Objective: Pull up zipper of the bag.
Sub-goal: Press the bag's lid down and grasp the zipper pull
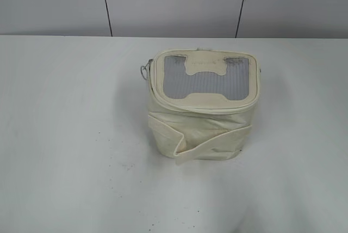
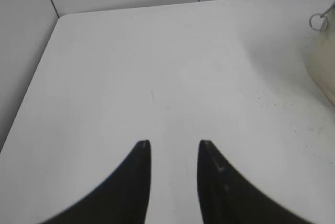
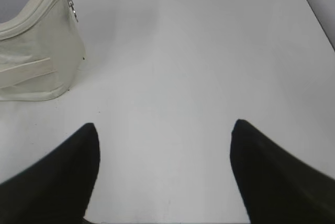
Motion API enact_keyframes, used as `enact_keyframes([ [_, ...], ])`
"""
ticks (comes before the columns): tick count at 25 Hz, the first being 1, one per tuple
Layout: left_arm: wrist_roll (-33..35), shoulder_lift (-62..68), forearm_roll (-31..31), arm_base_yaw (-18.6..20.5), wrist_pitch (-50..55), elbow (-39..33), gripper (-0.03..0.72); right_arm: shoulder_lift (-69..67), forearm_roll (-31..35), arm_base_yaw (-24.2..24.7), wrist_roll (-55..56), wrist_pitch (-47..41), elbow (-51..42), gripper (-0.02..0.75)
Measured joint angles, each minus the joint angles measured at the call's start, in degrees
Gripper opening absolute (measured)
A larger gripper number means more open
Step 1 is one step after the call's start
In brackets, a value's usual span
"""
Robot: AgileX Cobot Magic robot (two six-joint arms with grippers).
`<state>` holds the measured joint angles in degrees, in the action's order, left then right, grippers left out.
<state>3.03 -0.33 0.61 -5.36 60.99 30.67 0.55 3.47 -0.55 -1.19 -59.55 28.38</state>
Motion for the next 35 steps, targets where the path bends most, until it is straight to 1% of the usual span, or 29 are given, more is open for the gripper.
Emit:
enact_keyframes([
  [11, 0.0, 0.38, 0.07, 0.0, -0.07, 0.0, 0.239, 0.0, 0.06, 0.0, 0.0, 0.0, 0.0, 0.585],
  [13, 0.0, 2.43, 0.63, -0.23, -0.65, 0.38, 0.239, -1.09, 0.06, 0.0, 0.0, 0.0, 0.0, 0.585],
  [16, 0.0, 7.54, 2.89, -0.47, -5.04, 2.78, 0.239, -6.47, 0.11, 0.0, -0.05, 0.47, 0.67, 0.585],
  [17, 0.0, 11.81, 5.02, -0.47, -8.62, 4.12, 0.239, -11.32, 0.48, -0.22, -0.74, 2.85, 1.29, 0.585],
  [19, 0.0, 17.14, 8.15, -0.47, -11.31, 4.79, 0.24, -16.22, 1.22, -1.62, -1.33, 7.88, 1.87, 0.585],
  [22, 0.52, 26.14, 15.67, -0.47, -15.24, 5.14, 0.246, -23.82, 1.47, -5.59, -3.34, 15.45, 3.09, 0.568],
  [24, 4.44, 32.78, 21.96, -0.47, -16.58, 6.09, 0.251, -30.26, 1.47, -8.91, -5.94, 17.83, 5.07, 0.537],
  [28, 14.08, 48.34, 33.29, -0.47, -16.3, 11.25, 0.255, -46.17, 2.09, -13.23, -11.33, 18.68, 12.81, 0.51],
  [31, 20.47, 57.67, 38.86, -0.47, -13.65, 15.87, 0.256, -58.28, 3.74, -14.8, -17.11, 17.89, 21.01, 0.507],
  [35, 26.13, 68.1, 43.61, -0.47, -8.0, 22.52, 0.265, -73.25, 8.53, -16.19, -26.63, 13.19, 34.69, 0.507],
])
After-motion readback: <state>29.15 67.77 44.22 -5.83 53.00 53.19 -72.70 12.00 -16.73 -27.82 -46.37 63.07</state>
